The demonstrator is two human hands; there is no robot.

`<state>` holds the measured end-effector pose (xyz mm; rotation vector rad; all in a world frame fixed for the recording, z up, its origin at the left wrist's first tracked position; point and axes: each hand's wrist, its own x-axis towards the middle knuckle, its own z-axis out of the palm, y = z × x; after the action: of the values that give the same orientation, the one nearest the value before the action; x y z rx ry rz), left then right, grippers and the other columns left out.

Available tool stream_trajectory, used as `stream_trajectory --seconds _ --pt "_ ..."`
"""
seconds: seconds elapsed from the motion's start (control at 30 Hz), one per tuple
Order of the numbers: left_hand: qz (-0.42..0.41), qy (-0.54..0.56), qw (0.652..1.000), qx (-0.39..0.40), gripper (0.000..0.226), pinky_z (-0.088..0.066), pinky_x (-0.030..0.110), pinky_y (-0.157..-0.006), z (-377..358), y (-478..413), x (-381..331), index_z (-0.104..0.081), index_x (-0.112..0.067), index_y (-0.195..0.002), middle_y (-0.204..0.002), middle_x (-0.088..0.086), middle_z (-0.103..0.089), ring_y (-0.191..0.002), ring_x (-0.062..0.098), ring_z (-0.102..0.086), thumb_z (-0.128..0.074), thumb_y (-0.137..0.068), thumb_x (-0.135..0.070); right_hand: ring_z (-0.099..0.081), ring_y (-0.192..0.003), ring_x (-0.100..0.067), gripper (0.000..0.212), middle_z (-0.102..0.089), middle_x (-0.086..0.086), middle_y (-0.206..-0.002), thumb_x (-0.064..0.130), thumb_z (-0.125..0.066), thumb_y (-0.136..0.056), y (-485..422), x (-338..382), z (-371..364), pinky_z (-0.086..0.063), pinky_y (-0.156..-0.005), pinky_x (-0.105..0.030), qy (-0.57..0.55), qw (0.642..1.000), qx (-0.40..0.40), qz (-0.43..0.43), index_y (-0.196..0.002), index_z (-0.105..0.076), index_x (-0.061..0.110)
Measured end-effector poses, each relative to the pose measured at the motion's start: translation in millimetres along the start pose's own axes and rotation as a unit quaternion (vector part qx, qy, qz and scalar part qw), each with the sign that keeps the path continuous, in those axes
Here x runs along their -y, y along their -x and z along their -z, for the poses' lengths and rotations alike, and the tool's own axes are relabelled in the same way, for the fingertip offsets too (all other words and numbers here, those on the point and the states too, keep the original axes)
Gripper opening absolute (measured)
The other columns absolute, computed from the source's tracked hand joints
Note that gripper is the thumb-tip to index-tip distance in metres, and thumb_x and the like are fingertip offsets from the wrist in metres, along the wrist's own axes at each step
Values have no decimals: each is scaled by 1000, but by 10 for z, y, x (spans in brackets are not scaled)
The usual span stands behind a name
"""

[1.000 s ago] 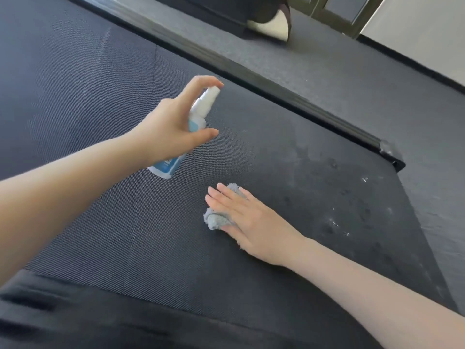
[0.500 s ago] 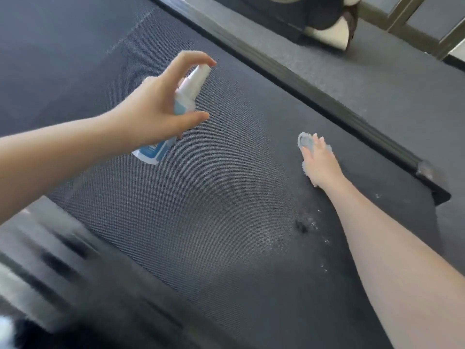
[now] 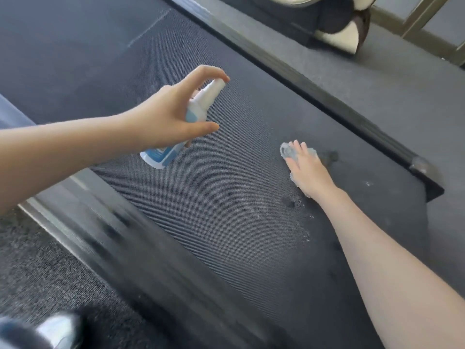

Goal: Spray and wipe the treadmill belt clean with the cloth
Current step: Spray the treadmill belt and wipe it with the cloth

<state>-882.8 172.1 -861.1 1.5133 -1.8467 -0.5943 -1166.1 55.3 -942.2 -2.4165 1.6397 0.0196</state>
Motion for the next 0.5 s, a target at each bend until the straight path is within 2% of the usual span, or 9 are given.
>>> stream_trajectory --seconds 0.1,0.13,0.2,0.33,0.43,0.5 --pt "-5 3 999 49 54 -58 43 -56 48 41 27 -36 -38 -130 -80 7 -63 -54 21 -65 -67 -87 -25 -3 -144 -11 52 -19 -3 -156 33 -24 -103 330 367 -28 4 -114 -25 -52 995 18 86 -148 -22 7" --pt "-11 0 998 54 53 -58 41 -56 63 58 38 -37 -38 -129 -79 6 -63 -53 19 -64 -68 -87 -28 -1 -144 -8 51 -20 -1 -156 33 -25 -103 434 496 -88 7 -116 -26 -57 991 22 123 -147 -24 7" --pt "-22 -8 999 46 54 -56 40 -59 78 77 100 -38 -38 -128 -77 5 -63 -53 16 -61 -68 -84 -32 1 -145 -7 52 -16 1 -157 35 -27 -103 631 786 -257 4 -119 -33 -53 978 24 198 -149 -21 11" --pt "-41 -8 999 28 53 -55 45 -62 85 74 255 -38 -41 -126 -74 5 -64 -52 13 -61 -68 -82 -34 -11 -145 -13 52 -25 0 -155 36 -27 -100 990 1336 -558 -5 -118 -35 14 941 -12 337 -147 -28 14" --pt "-49 -11 998 31 52 -55 47 -63 89 80 329 -38 -40 -126 -73 6 -64 -51 14 -62 -69 -85 -33 -6 -145 -10 51 -21 3 -156 32 -26 -100 1121 1395 -558 -4 -119 -36 9 929 39 367 -148 -26 16" --pt "-57 -10 998 34 54 -55 48 -61 96 81 349 -38 -40 -126 -72 7 -64 -51 16 -62 -69 -83 -37 -7 -145 -10 50 -21 4 -156 33 -27 -100 1144 1307 -541 -9 -119 -37 33 928 20 372 -148 -26 17"
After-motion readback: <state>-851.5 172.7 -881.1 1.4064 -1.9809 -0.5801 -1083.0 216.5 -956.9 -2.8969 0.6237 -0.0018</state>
